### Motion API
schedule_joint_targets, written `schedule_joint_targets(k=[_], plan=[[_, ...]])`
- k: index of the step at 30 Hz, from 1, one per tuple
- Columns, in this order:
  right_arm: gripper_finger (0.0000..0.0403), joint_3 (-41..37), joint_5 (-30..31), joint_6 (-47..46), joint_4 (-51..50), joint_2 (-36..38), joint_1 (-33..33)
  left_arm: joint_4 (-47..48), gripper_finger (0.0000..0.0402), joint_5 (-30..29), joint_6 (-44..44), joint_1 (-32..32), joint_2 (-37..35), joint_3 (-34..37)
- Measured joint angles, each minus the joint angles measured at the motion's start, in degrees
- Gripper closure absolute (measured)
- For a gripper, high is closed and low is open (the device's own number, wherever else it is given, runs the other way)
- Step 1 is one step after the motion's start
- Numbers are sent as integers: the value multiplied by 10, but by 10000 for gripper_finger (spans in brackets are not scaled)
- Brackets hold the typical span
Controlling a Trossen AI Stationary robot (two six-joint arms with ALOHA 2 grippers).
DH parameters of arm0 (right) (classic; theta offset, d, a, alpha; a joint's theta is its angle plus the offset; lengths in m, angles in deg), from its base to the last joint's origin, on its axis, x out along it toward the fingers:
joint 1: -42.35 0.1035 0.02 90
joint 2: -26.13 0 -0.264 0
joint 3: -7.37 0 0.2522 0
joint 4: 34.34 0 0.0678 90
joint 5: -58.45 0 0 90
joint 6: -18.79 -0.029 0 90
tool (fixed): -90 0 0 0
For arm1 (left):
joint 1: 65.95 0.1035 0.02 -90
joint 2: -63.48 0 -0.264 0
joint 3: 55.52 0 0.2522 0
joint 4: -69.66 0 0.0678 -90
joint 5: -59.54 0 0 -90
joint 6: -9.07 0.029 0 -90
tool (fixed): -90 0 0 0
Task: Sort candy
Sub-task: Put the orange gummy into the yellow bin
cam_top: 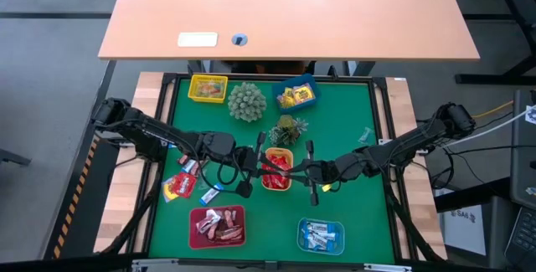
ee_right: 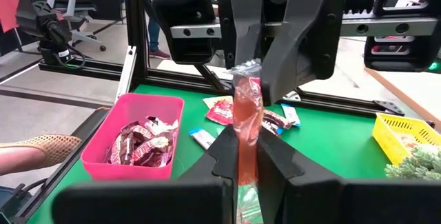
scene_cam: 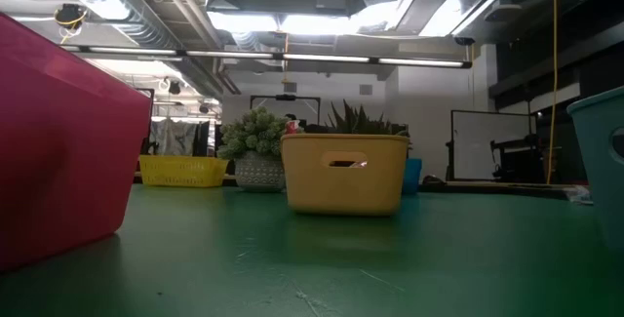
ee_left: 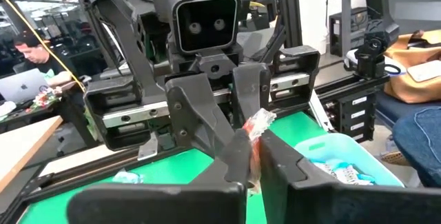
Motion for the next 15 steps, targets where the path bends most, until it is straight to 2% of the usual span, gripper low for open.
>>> schedule_joint_targets(k=[9,15], plan=[[362,0,0,-1,0,0,0,0,399,-5,0,0,0,0],[282,0,6,-2,-5,3,0,4,400,-16,-56,18,-5,0]])
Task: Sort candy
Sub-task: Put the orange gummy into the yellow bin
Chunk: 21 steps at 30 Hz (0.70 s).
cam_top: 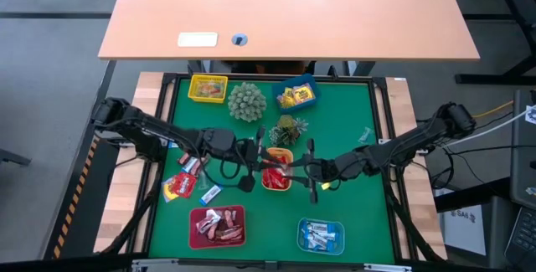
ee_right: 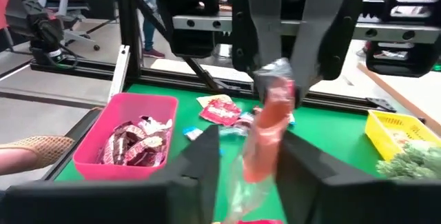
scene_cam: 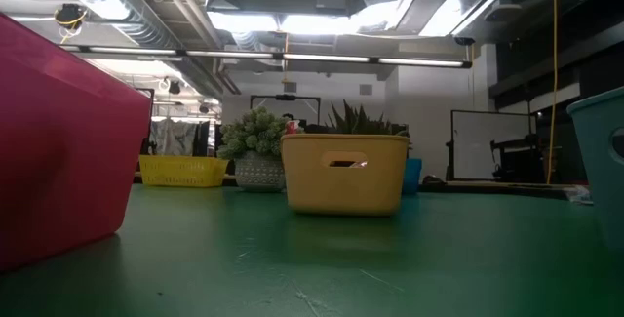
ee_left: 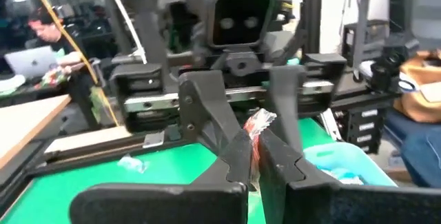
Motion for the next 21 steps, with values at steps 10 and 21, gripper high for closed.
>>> schedule_joint_targets(k=[10,21], plan=[[174,109,117,-4,-334,49,1,107,400,-15,-40,78,-39,-1],[167,192,147,-163,-658,50,-41,387,400,-215,-70,247,-136,-1]])
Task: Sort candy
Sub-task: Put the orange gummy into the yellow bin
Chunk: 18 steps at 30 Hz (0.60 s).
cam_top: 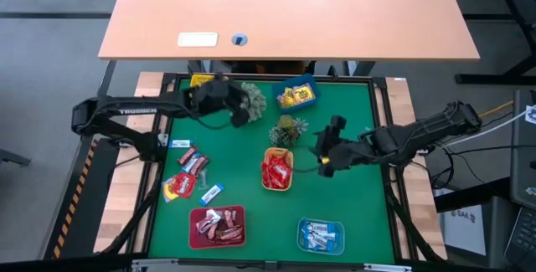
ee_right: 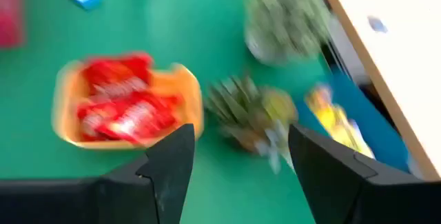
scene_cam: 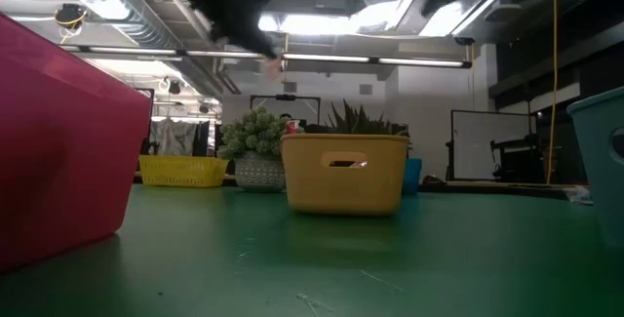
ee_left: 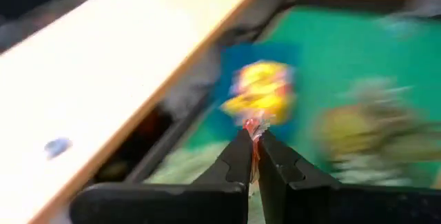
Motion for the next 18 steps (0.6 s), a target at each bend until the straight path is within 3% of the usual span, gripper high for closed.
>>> schedule_joint_targets(k=[6,11,18], plan=[[167,-1,-33,-109,-162,0,-73,123,400,-97,-1,115,-9,0],[167,-18,-62,-126,-204,0,-127,197,394,-102,-39,203,-1,1],[167,-45,-120,-126,-215,0,-177,199,371,-100,-60,264,-2,1]])
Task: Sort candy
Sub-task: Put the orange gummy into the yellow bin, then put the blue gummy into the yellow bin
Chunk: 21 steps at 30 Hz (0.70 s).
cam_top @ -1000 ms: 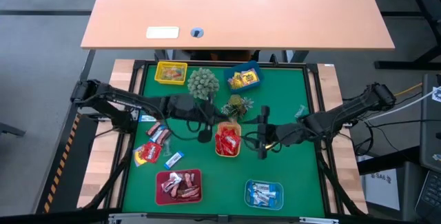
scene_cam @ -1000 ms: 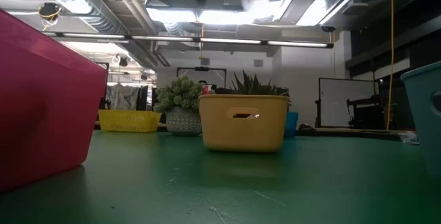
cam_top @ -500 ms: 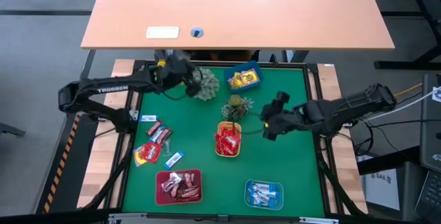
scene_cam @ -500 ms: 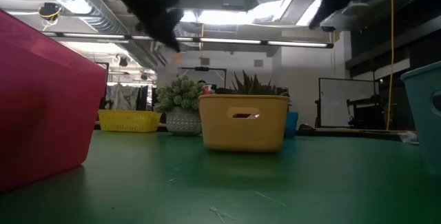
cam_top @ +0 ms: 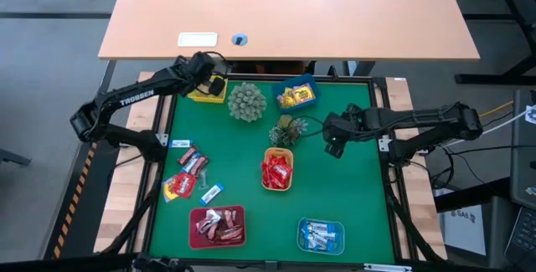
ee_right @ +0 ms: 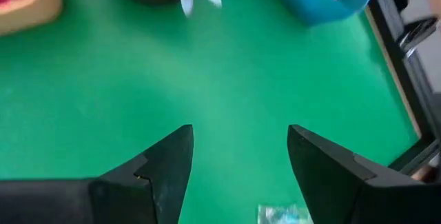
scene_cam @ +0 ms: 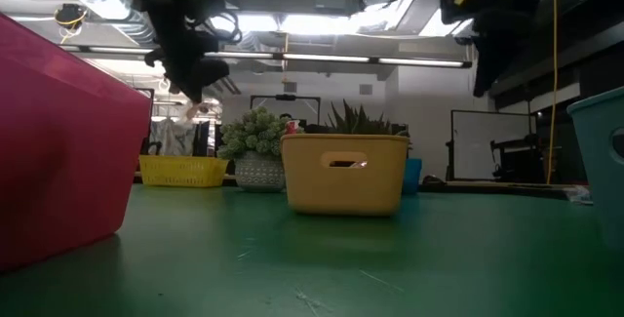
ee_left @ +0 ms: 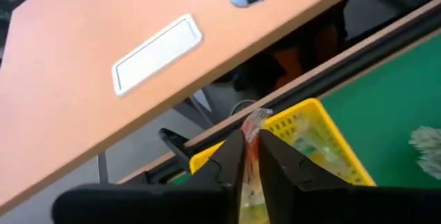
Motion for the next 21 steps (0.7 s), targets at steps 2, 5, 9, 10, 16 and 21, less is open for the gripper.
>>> schedule_joint_targets(k=[2,5,9,10,16,21], plan=[[167,-4,-10,0,-13,0,-11,1,360,0,0,10,0,0],[167,-8,-16,-1,-32,0,-27,1,340,0,0,20,0,0],[167,-8,-20,-46,-57,0,-45,1,308,1,0,33,0,0],[167,-8,-20,-59,-65,0,-48,2,302,3,0,35,0,0],[167,-8,-20,-140,-133,0,-69,2,285,50,0,34,0,0],[167,-10,3,-229,-169,0,-97,2,285,98,-1,33,0,0]])
